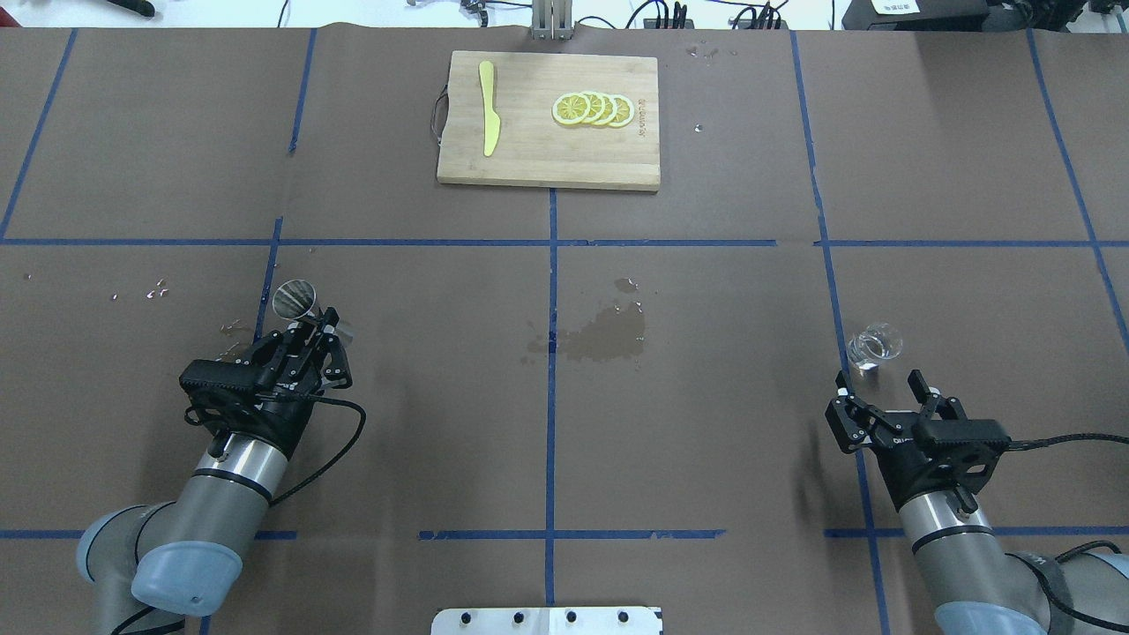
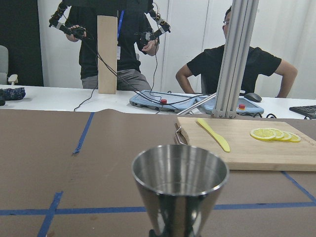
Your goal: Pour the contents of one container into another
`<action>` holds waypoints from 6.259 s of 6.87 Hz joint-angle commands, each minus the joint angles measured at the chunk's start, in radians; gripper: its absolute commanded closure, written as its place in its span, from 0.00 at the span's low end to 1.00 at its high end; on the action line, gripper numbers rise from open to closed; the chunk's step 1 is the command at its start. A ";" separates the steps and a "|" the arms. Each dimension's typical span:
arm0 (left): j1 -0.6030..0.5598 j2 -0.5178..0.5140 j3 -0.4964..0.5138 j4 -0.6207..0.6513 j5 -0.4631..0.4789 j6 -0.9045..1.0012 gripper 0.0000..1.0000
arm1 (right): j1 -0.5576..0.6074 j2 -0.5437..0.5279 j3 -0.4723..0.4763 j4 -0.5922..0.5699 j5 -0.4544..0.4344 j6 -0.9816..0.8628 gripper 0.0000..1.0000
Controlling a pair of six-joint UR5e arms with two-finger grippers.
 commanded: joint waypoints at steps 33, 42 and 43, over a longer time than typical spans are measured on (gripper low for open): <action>0.021 -0.320 0.102 0.000 -0.122 0.347 1.00 | 0.142 0.420 0.076 0.019 0.067 -0.645 0.86; 0.029 -0.486 0.247 0.000 -0.178 0.352 1.00 | 0.125 0.664 0.115 -0.400 0.038 -0.667 0.99; 0.029 -0.494 0.259 0.000 -0.178 0.352 1.00 | 0.129 0.668 0.115 -0.417 0.038 -0.668 0.99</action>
